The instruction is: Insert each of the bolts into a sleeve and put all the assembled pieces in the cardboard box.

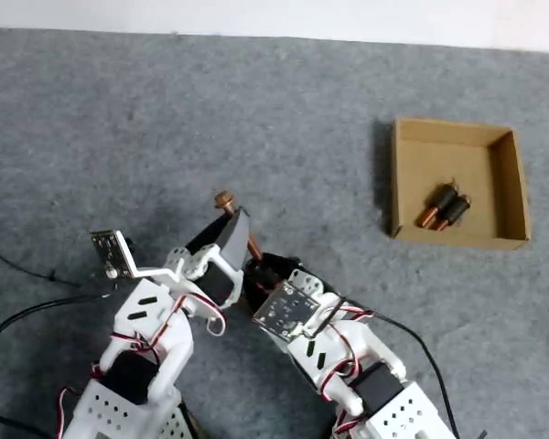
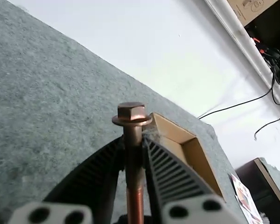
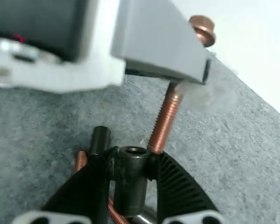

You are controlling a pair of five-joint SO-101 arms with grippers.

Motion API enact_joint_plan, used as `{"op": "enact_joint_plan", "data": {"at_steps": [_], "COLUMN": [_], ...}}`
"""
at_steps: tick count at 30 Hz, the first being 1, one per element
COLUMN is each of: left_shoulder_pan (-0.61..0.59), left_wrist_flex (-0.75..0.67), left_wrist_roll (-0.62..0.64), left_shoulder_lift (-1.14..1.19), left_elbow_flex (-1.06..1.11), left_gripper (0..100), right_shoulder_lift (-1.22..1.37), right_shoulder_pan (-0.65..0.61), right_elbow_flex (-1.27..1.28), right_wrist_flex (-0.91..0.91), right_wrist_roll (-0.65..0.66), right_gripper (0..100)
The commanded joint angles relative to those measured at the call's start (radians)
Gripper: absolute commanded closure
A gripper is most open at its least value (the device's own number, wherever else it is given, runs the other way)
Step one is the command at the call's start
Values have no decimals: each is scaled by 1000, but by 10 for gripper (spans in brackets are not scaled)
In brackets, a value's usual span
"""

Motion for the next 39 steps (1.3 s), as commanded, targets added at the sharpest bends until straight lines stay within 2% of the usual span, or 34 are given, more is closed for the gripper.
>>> {"op": "enact_joint_plan", "data": {"at_steps": [1, 9, 13, 31, 36, 39], "left_shoulder_pan": [30, 33, 33, 87, 180, 194], "left_wrist_flex": [20, 46, 64, 176, 224, 229], "left_wrist_roll": [-11, -49, -49, -51, -51, -51], "left_shoulder_lift": [-22, -22, -22, -24, -24, -24], "left_elbow_flex": [19, 19, 19, 19, 19, 19], "left_gripper": [995, 995, 995, 995, 995, 995], "right_shoulder_lift": [-12, -12, -12, -12, -12, -12], "right_shoulder_pan": [-7, -7, -5, 7, 74, 74], "right_elbow_flex": [62, 62, 61, 56, 10, 12], "right_wrist_flex": [2, 4, 1, 2, 4, 2], "right_wrist_roll": [8, 2, -52, -58, -203, -207], "right_gripper": [993, 993, 993, 993, 993, 993]}}
